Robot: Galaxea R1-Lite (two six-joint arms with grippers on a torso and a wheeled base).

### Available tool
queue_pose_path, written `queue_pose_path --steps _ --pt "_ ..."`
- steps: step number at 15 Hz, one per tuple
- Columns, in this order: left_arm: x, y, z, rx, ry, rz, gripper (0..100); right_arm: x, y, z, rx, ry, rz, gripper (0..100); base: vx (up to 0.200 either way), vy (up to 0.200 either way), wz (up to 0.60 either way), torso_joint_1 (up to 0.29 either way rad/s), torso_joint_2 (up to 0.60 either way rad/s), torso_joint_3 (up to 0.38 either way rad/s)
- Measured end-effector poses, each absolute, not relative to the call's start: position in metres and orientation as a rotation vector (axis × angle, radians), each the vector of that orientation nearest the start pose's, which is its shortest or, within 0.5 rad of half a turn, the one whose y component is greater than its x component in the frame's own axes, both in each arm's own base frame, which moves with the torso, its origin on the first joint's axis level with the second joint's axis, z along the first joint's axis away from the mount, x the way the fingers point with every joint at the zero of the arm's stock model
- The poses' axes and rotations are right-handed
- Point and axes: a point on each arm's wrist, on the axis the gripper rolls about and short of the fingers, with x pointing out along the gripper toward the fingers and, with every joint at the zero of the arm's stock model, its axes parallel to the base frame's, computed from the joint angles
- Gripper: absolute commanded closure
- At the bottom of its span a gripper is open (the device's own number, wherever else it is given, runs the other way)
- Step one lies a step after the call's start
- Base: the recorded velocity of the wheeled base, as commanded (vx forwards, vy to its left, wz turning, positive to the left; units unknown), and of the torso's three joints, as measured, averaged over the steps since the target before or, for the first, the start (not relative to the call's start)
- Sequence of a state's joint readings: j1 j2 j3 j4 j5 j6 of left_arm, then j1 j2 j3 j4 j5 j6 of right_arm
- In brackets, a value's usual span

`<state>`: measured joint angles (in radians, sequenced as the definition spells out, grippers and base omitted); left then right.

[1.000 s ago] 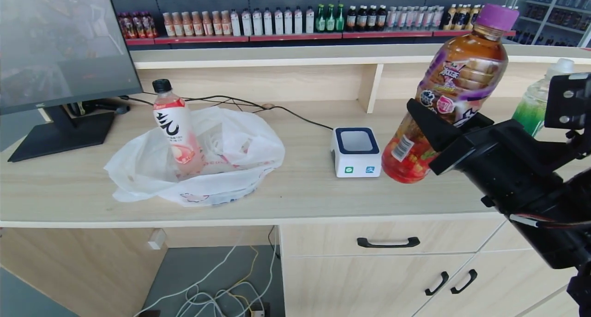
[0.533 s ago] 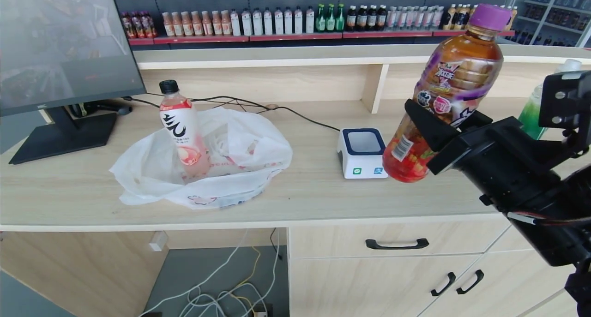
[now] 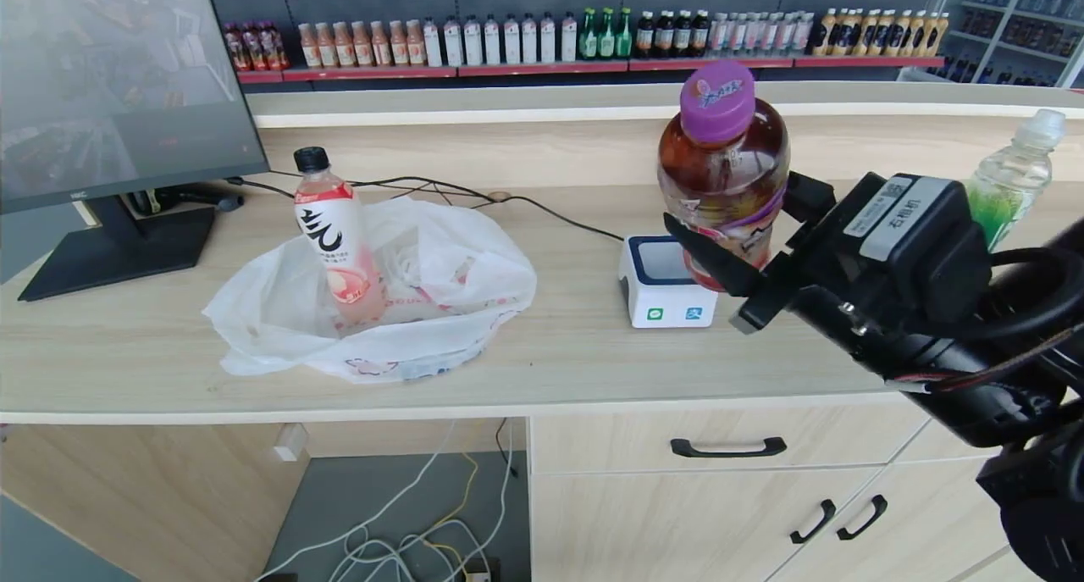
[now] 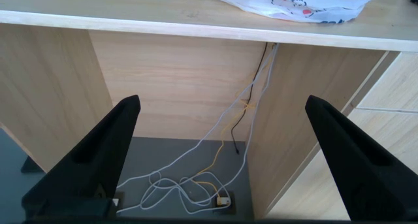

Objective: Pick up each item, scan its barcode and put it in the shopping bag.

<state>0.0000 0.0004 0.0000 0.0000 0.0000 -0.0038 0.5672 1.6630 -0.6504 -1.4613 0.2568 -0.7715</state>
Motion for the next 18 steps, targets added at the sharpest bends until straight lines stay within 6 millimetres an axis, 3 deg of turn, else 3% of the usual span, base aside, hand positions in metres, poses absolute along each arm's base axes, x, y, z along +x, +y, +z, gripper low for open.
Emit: queue_pose_path --steps 3,8,13,18 --pt "-0.023 0.0 0.075 -0.004 0.0 0.0 0 0.257 0.168 0.242 -0.809 -0.927 0.644 100 0.0 0.0 0.0 0.0 0.0 0.0" --pt "-0.023 0.0 0.075 -0.004 0.0 0.0 0 0.307 0.179 0.233 -0.964 -1.112 0.647 100 0.0 0.0 0.0 0.0 0.0 0.0" --pt "-0.023 0.0 0.075 -0.004 0.0 0.0 0 0.342 0.161 0.203 -1.065 -1.08 0.607 100 0.0 0.0 0.0 0.0 0.0 0.0" --pt "-0.023 0.0 0.075 -0.004 0.0 0.0 0 0.355 0.152 0.186 -1.108 -1.041 0.608 100 0.0 0.0 0.0 0.0 0.0 0.0"
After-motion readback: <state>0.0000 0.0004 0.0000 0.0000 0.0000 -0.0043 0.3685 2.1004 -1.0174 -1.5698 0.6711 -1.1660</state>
